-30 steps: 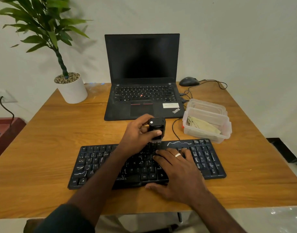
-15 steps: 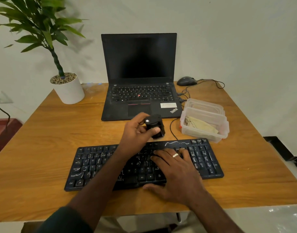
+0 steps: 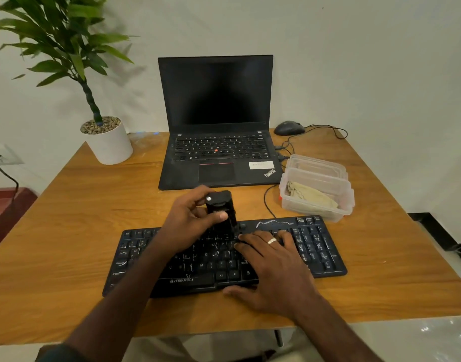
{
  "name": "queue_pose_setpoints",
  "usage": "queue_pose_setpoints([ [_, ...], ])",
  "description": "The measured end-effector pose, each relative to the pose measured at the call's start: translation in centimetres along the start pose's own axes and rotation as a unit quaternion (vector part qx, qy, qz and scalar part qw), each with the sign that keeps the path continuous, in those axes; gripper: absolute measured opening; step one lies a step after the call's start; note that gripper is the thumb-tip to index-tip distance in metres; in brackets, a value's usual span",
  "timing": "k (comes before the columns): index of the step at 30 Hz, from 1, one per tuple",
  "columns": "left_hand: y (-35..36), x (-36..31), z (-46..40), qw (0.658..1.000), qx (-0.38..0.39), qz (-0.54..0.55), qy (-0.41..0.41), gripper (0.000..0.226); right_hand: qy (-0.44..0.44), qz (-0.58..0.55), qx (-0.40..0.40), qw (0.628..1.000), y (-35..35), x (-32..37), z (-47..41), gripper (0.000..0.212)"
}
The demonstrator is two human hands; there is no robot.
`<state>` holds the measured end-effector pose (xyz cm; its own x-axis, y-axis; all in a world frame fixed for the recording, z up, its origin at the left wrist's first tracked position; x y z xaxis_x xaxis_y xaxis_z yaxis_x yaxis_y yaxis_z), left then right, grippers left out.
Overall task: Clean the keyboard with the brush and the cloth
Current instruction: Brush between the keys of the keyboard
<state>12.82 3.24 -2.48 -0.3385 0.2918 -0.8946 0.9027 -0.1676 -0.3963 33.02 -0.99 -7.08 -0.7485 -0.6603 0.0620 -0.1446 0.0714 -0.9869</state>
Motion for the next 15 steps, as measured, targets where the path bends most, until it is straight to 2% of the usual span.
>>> queue_pose_setpoints([
  [3, 0.7, 0.0, -0.7, 1.0, 0.01, -0.012, 0.0, 0.027, -0.001, -0.011, 0.011, 1.0, 0.0, 0.0, 0.0, 0.083],
  [6, -1.4, 0.2, -0.7, 0.997, -0.026, -0.072, -0.005, 0.025, -0.003, -0.019, 0.016, 1.0, -0.1, 0.3, -0.2, 0.084],
  [10, -1.5, -0.4, 0.1, 0.997, -0.046, 0.057, -0.011, 0.023, -0.031, -0.039, 0.029, 0.998, 0.0, 1.9, -1.1, 0.084],
  [12, -0.4, -0.7, -0.5, 0.996, -0.022, 0.084, -0.002, 0.023, -0.053, -0.049, 0.028, 0.997, 0.3, 3.1, -1.8, 0.08],
  [15, 1.3, -0.7, -1.4, 0.997, 0.023, 0.069, -0.008, 0.024, -0.07, -0.082, 0.025, 0.994, 0.2, 4.1, -2.2, 0.077],
])
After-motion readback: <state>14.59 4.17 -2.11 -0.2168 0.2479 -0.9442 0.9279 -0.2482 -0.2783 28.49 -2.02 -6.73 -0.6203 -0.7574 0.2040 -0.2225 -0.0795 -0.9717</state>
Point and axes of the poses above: each hand's wrist, its own z-axis away from the middle knuckle, its own y-axis out of the palm, x = y × z, the point moved 3 cm from there along -z, towards the middle knuckle, and after that the axes turned 11 degrees about x, right-handed, at the moved point
